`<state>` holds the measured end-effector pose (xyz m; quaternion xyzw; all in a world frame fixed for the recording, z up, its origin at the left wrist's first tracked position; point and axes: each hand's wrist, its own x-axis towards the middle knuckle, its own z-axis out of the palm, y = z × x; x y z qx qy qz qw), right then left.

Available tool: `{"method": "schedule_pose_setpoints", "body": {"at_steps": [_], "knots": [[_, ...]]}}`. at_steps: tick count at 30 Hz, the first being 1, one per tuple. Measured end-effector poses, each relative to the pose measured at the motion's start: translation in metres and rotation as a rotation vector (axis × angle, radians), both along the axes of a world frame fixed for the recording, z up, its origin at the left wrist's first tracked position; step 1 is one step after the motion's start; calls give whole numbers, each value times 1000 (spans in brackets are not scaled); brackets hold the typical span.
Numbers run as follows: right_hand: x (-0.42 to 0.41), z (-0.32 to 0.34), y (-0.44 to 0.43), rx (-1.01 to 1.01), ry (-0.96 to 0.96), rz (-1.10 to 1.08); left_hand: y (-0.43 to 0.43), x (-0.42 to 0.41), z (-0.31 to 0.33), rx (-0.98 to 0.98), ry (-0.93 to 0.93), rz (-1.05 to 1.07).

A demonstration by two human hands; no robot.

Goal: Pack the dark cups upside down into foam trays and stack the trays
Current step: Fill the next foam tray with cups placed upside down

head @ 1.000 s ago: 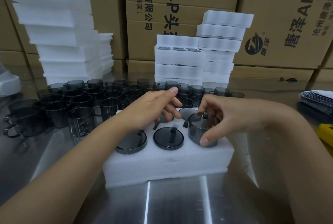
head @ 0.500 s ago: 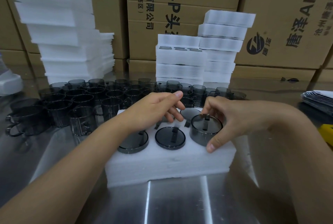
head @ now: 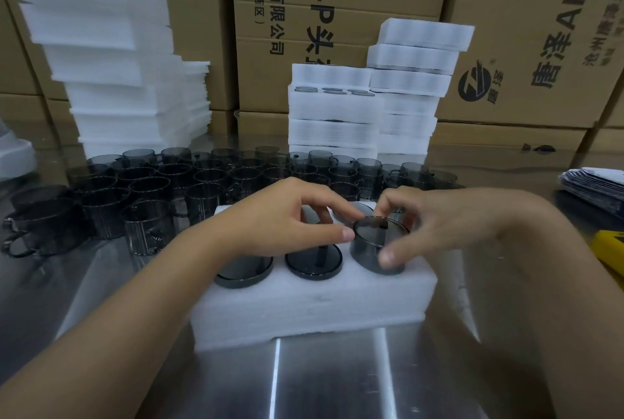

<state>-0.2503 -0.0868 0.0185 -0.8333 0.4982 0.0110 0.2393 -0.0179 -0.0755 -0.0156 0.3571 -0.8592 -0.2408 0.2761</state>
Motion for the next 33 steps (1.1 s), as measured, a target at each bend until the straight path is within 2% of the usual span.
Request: {"method": "schedule_pose_setpoints", "body": {"at_steps": [2,5,8,11,17,26,33], "knots": [[-5,2,-2,60,-136,3,0,-1,0,10,-12,-12],[-17,-2,-11,164,-375,-130,1,-3,-1,16,-8,-17],[-25,-16,-13,329,-460,-160,1,-2,1,3,49,7],[-29,-32,-11,413,-540,-177,3,-2,1,20,72,19],[-32,-39,-10,474,-525,-220,6,-5,-1,46,75,15],[-28,-43,-11,445,-458,-222,2,0,0,53,4,-22],[-32,-43,-16,550,-482,-223,3,-4,-3,84,-53,-34]]}}
